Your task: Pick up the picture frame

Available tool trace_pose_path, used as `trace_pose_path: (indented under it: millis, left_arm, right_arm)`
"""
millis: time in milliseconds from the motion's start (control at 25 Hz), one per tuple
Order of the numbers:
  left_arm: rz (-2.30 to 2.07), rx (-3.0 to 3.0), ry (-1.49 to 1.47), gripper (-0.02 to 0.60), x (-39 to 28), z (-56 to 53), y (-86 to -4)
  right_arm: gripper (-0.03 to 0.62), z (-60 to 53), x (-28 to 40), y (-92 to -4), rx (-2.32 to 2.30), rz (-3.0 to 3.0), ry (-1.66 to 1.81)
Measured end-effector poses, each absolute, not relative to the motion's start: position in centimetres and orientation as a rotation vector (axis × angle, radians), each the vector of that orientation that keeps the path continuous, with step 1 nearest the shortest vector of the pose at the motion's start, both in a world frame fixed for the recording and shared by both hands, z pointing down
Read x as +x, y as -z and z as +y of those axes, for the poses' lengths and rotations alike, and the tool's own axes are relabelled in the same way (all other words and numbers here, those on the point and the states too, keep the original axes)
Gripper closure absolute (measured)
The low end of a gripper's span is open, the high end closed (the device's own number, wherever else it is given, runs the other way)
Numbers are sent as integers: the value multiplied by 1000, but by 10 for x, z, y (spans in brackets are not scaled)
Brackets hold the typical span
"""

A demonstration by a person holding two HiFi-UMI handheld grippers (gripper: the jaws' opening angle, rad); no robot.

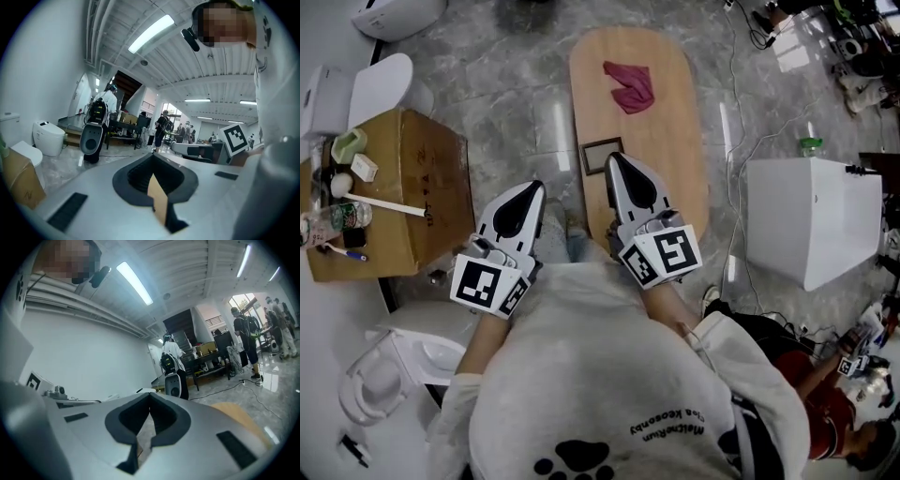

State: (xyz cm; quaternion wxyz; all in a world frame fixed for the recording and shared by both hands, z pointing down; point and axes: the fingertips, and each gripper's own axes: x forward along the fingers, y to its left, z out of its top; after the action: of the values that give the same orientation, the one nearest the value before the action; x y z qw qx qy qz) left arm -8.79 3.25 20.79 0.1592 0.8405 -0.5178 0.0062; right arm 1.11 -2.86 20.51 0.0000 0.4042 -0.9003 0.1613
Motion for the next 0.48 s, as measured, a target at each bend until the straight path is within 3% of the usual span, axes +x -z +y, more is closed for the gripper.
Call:
trace_pose_path:
  millis: [480]
  left_arm:
    - [-1228, 2463, -70, 574, -73, -38, -250]
  right_arm:
    - [586, -74, 20, -237, 1287, -2726, -435]
